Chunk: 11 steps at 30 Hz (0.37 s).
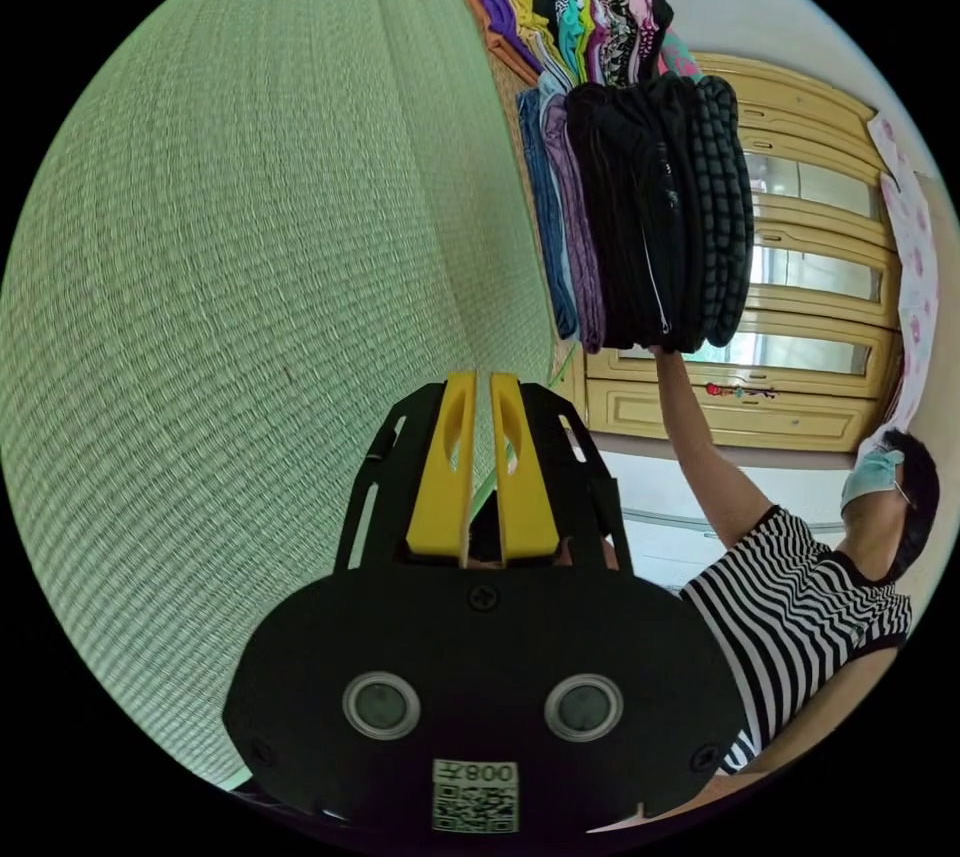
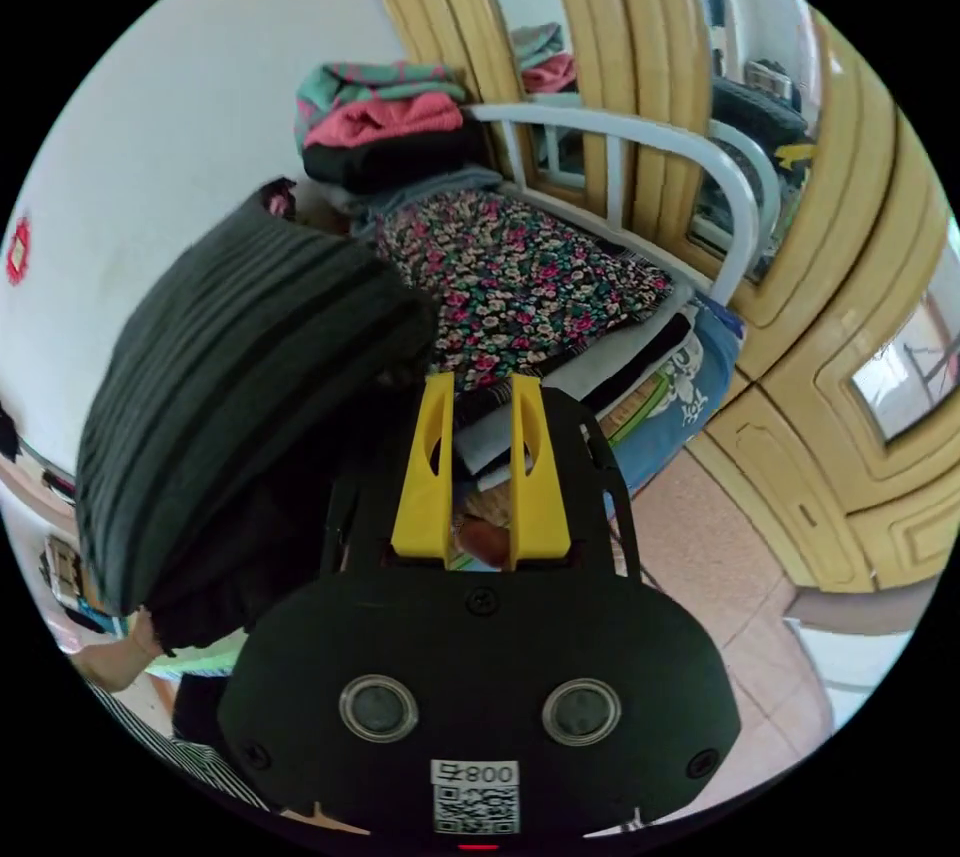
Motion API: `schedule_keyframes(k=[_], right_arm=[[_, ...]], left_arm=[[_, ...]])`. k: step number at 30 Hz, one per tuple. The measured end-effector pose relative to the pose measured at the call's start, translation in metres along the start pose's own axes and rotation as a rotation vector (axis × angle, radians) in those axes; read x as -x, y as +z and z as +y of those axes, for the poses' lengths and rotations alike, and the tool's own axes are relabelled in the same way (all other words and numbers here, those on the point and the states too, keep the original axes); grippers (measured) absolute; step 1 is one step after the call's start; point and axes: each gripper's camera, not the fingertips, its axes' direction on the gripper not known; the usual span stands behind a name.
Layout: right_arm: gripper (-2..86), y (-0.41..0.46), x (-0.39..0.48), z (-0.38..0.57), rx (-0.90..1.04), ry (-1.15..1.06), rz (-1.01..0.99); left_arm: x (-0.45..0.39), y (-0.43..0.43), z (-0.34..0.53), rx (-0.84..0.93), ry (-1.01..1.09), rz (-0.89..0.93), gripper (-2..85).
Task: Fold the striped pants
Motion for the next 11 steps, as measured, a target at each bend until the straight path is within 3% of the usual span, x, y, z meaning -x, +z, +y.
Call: schedule_keyframes(k=[6,11], right_arm=[[8.7,0.073,0.05,-0.05,0.103,-0.145,0.102],[4.6,0.081,0.047,-0.066,0.082,-0.098,0.065]], left_arm=[[0.012,-0.001,0.009,0.032,-0.001,0.034,1.3],[0.02,0.0,0.025,0.096,0.007,0.035,0.4]])
